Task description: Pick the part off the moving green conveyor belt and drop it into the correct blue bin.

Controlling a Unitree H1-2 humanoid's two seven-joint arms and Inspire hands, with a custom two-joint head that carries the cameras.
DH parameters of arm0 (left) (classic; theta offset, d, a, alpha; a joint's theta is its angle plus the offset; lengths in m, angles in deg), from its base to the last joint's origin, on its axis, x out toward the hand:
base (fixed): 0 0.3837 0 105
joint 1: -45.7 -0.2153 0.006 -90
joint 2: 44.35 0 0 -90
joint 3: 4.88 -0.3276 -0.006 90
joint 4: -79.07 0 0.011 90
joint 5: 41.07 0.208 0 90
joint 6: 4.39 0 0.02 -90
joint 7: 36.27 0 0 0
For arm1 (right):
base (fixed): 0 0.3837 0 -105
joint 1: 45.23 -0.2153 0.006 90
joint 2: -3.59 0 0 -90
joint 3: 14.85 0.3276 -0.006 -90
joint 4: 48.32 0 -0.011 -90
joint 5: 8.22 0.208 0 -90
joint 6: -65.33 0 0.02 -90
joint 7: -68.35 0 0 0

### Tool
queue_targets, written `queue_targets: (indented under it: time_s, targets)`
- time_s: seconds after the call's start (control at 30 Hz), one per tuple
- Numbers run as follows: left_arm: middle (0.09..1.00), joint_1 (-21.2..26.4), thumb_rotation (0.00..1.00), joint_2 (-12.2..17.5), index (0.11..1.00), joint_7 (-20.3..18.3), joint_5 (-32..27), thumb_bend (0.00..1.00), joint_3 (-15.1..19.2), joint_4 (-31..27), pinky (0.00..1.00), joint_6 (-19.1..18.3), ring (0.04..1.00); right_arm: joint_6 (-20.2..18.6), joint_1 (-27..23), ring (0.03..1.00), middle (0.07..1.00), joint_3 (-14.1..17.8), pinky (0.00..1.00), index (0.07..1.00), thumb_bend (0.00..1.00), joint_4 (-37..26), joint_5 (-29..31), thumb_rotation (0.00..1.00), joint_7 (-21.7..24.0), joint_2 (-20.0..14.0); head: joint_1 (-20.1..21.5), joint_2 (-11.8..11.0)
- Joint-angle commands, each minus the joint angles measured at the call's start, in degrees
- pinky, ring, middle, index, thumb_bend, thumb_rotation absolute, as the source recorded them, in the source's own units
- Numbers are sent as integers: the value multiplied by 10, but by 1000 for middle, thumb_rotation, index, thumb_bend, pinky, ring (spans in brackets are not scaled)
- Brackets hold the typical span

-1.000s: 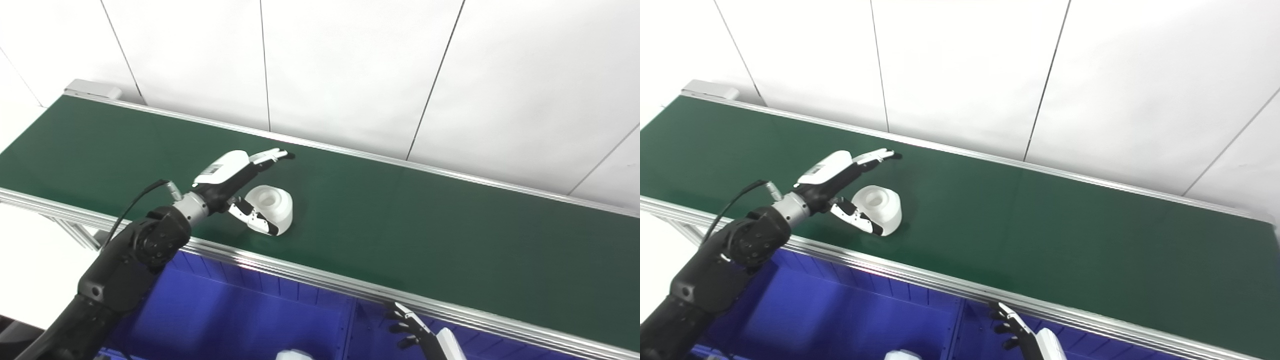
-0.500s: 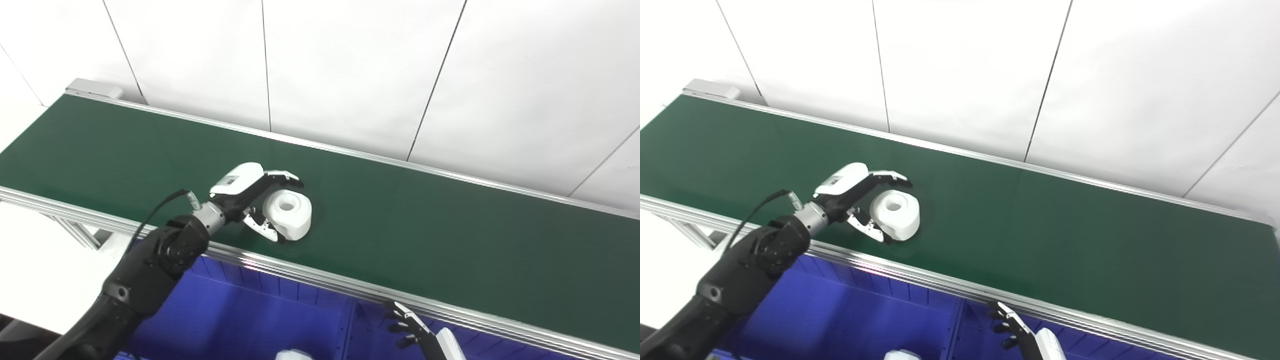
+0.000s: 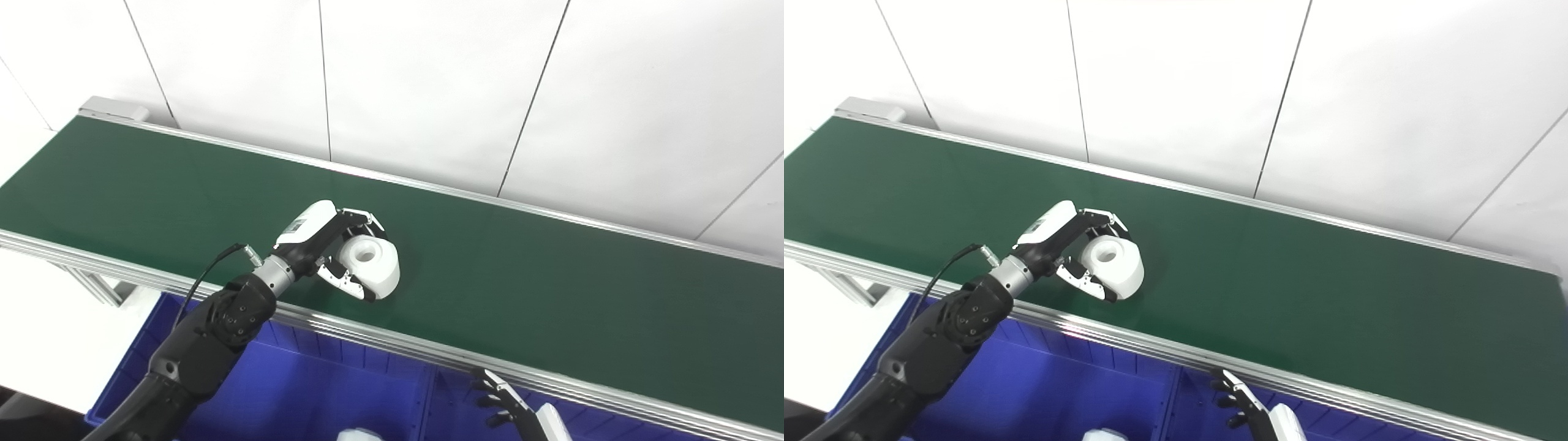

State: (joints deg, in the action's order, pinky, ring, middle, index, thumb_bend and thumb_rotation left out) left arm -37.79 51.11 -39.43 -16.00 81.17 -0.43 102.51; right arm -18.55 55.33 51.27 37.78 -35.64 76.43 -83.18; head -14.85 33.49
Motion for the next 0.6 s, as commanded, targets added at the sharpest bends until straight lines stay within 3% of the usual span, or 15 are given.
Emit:
queue_targets:
  time_s: [0.0,0.37,0.4,0.5,0.57]
  targets:
    - [498,-2,0,4,533,15,-19,495,12,-32,448,13,420,11,1,751,826,4,615,881,750,-25,5,187,-3,2,6,7]
    - [483,-102,0,7,548,-1,-86,494,34,-142,409,45,400,-21,16,772,843,6,654,903,720,-72,-2,227,18,8,51,73]
    - [477,-116,0,8,552,-4,-89,493,34,-156,400,42,396,-26,17,776,846,7,659,905,716,-78,-2,234,20,9,67,96]
    - [480,-153,0,9,551,-16,-95,494,32,-188,396,30,397,-36,17,790,856,6,676,915,701,-85,-6,270,25,12,83,111]
    - [477,-174,0,8,554,-18,-88,493,28,-191,389,41,394,-38,15,798,863,5,685,923,693,-83,-5,297,28,14,90,116]
